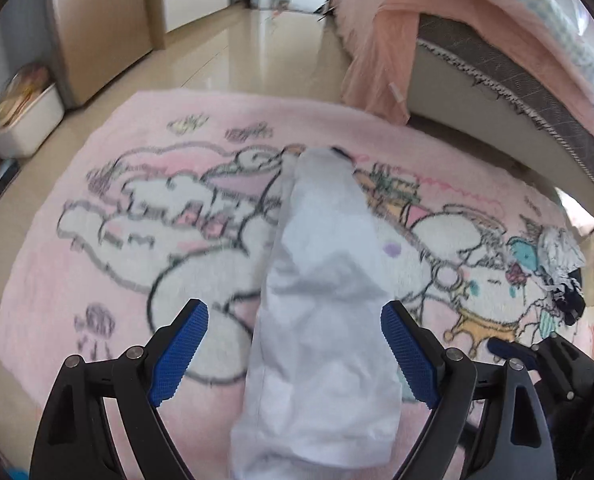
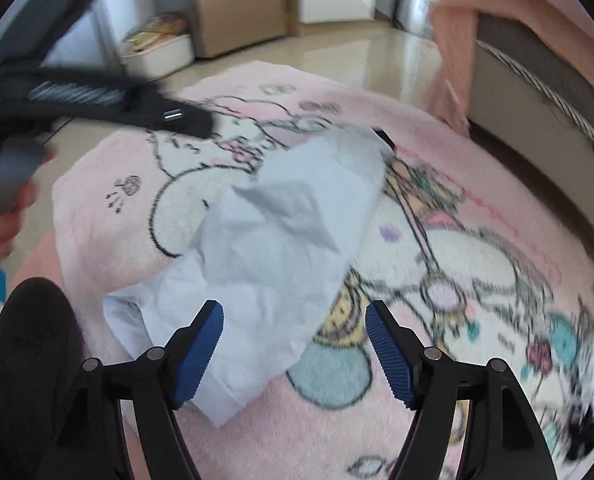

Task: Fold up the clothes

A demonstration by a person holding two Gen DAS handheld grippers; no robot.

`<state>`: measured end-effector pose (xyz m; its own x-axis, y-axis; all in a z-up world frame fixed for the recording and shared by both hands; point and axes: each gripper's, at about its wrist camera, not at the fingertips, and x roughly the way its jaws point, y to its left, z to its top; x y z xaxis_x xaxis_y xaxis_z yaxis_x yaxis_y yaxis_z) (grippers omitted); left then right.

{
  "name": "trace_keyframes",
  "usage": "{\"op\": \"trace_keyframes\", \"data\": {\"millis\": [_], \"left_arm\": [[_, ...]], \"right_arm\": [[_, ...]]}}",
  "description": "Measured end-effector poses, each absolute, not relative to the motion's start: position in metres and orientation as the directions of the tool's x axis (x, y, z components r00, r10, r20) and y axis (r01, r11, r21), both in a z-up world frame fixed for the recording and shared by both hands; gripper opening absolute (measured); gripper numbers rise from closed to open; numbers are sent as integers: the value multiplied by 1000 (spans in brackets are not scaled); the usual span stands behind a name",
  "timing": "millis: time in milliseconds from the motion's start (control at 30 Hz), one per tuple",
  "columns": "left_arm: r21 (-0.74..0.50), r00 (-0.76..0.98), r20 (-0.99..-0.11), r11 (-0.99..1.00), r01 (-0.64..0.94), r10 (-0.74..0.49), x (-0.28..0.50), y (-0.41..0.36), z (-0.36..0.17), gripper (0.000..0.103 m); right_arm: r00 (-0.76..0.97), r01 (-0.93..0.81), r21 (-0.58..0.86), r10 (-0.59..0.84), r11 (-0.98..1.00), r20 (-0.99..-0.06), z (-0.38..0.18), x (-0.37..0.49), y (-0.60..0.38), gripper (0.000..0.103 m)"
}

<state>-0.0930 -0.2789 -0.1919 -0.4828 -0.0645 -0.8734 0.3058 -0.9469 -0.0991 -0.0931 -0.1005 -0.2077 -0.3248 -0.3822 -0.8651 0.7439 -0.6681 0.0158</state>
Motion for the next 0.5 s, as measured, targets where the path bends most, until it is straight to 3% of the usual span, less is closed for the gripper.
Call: {"op": "trace_keyframes", "data": {"millis": [133,500], "left_arm": [[-112,-434,-899,-926,361,-61,-73,-269,-211,89],[-247,-353,-934,-818,520,58,-25,-267,-241,89]], "right_arm": [[-327,703,37,-368,-710,-870,-208,-80,-92,74],[-370,776,-78,-351,-626,-860,-211,-25,-90,74]]}}
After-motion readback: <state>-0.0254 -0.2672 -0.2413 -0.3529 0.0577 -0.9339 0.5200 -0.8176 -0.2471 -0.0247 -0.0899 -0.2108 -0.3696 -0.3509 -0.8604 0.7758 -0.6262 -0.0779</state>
